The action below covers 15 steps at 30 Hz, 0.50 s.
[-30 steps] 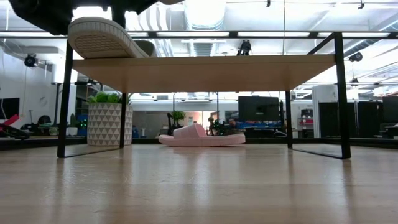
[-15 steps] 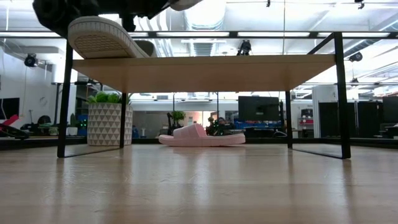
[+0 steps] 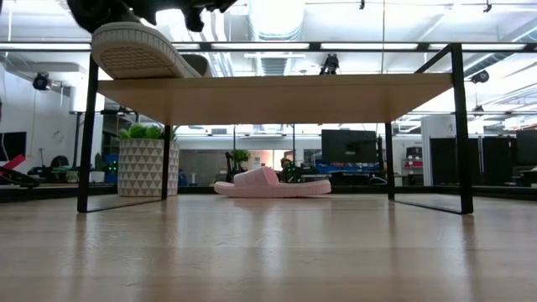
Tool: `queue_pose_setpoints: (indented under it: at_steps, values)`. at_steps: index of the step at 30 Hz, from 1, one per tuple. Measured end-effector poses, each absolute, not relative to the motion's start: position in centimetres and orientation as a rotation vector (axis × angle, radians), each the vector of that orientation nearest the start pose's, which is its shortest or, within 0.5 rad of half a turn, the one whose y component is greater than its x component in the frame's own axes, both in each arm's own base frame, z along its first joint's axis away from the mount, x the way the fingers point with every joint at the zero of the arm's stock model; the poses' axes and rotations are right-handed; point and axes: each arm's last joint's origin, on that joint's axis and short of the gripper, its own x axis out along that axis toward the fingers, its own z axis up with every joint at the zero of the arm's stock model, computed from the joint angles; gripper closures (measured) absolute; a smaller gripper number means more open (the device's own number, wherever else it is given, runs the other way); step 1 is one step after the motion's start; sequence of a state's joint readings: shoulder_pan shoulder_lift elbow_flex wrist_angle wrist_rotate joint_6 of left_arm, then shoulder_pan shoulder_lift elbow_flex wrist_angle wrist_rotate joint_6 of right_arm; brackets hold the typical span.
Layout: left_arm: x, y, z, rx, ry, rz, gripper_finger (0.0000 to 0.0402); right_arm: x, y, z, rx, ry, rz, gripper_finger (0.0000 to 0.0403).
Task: Pick and place slides into the shelf
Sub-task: Put the gray slide on the shelf
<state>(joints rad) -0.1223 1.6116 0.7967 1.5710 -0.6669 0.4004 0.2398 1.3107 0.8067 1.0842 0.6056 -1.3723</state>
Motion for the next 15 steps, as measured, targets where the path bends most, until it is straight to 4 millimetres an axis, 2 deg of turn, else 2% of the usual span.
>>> queue_pose_setpoints:
  at_steps: [7, 15]
  values:
    - [32.3, -2.1, 29.6, 0.085, -0.609, 0.627, 0.0369, 27.1, 4.6, 35.9, -1.111, -0.146, -0.738, 0.0197]
    - [33.1, -2.2, 29.6, 0.081, -0.615, 0.628, 0.0369, 27.6, 4.2, 37.1, -1.133, -0.086, -0.815, 0.0197]
